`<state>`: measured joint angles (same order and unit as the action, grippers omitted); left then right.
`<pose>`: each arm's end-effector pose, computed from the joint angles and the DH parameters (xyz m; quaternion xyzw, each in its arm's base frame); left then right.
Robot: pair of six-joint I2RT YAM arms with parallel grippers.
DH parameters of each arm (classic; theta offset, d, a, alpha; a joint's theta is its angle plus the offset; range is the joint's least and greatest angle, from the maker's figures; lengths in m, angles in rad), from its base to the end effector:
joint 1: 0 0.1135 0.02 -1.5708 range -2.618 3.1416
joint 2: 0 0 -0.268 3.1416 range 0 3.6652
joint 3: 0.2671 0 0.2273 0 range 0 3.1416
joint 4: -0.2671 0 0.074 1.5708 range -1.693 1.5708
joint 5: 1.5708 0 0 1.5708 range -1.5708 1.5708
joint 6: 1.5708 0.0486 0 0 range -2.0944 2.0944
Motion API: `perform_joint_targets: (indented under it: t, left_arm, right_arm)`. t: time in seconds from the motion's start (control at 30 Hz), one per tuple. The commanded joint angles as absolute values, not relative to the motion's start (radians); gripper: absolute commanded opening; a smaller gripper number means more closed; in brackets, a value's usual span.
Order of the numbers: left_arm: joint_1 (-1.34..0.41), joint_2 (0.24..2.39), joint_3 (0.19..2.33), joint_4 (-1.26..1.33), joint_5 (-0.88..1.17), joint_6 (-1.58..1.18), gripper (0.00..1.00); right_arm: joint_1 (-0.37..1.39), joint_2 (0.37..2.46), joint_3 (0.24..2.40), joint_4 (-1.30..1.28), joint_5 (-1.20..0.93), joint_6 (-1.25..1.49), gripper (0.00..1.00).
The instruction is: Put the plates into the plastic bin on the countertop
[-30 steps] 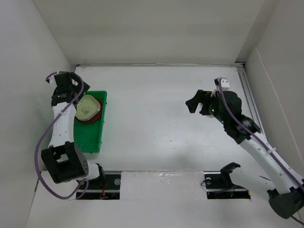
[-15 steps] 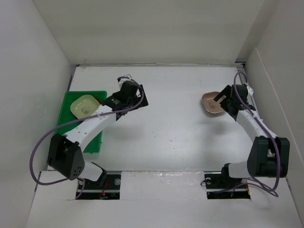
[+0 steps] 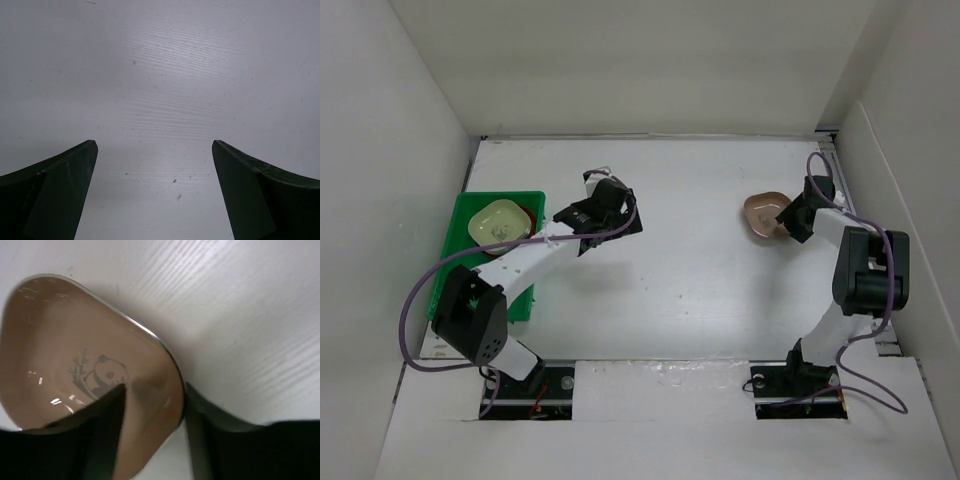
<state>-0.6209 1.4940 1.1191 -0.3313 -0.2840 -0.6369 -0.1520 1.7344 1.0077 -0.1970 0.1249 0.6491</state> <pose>0.2659 -0.1735 0.2780 -0.0665 0.8984 -0.1401 0.4110 0.3362 -0.0576 0.1796 0.3872 0.8636 0.0207 0.3221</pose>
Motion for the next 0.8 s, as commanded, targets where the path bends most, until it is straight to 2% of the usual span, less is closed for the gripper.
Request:
perform_joint_targets:
  t: [0.0, 0.07, 0.1, 0.13, 0.43, 0.53, 0.77]
  left_arm:
    - [-0.623, 1.469, 1.12, -0.313, -0.311, -0.646, 1.0]
    - [-0.623, 1.482, 1.147, -0.322, -0.311, -0.646, 1.0]
    - [-0.623, 1.497, 1.157, -0.322, -0.311, -0.646, 1.0]
    - [-0.623, 1.508, 1.175, -0.322, -0.301, -0.646, 1.0]
    - [-0.623, 1.617, 1.402, -0.397, -0.259, -0.54, 1.0]
    - [-0.623, 1.64, 1.414, -0.385, -0.216, -0.511, 1.0]
    - [-0.623, 1.686, 1.378, -0.364, -0.169, -0.52, 0.97]
  right_arm:
    - [-0.161, 1.801, 1.091, -0.144, 0.063, 0.618, 0.44]
    - [-0.161, 1.828, 1.114, -0.144, 0.022, 0.606, 0.25]
    - [-0.161, 1.838, 1.123, -0.144, 0.008, 0.606, 0.05]
    - [-0.14, 1.838, 1.137, -0.144, -0.006, 0.582, 0.0]
    - [0.23, 1.743, 1.235, -0.253, 0.141, 0.338, 0.0]
    - [0.329, 1.7, 1.264, -0.299, 0.166, 0.295, 0.0]
    - [0.432, 1.594, 1.275, -0.288, -0.02, 0.291, 0.0]
